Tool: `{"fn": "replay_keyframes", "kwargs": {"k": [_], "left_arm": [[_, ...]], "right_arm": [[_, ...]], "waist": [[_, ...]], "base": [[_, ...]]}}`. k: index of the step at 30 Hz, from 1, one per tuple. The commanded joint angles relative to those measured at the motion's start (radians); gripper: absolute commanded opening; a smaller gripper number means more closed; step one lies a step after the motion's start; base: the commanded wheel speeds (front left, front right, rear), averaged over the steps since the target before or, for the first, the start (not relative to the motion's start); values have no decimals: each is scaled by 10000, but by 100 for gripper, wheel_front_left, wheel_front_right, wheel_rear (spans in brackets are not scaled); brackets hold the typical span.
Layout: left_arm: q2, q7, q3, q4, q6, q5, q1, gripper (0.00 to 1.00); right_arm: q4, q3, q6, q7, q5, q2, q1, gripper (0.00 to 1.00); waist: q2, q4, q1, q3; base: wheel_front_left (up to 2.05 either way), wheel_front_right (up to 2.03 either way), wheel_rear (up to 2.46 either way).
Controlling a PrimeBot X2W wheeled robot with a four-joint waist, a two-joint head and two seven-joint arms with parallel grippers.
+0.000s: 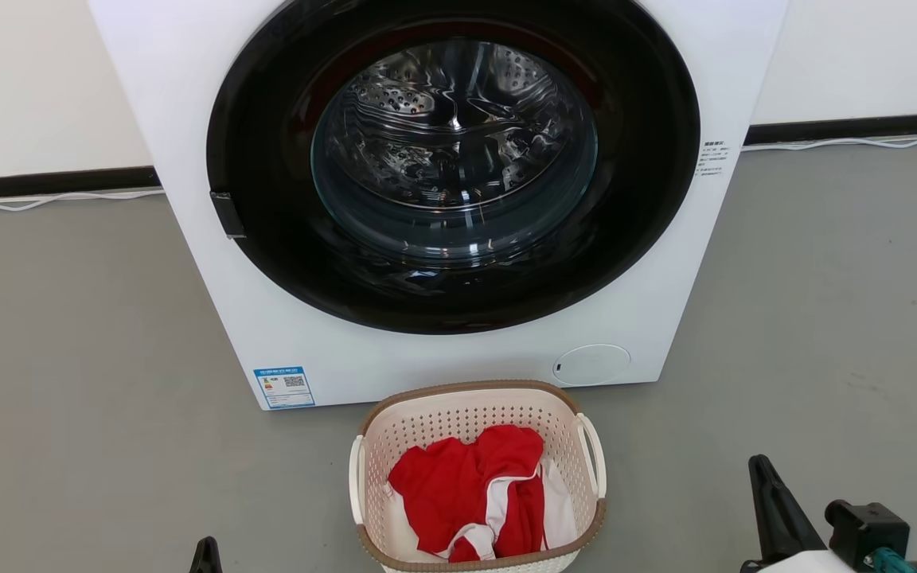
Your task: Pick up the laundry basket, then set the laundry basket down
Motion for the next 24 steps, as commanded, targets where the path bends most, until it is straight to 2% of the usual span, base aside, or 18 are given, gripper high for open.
{"fn": "replay_keyframes", "kwargs": {"k": [1, 24], "left_arm": [[49, 36, 84, -272, -84, -270, -372, 0], [87, 699, 209, -403, -438, -2596, -789, 0]], "right_arm": [[-303, -41, 7, 85, 379, -47, -327, 0], [-525, -24, 20, 704, 3443, -58, -513, 0]], "waist": [[-1, 6, -2, 10], [-1, 102, -3, 65]], "base": [[0, 0, 0], [0, 0, 0]]}}
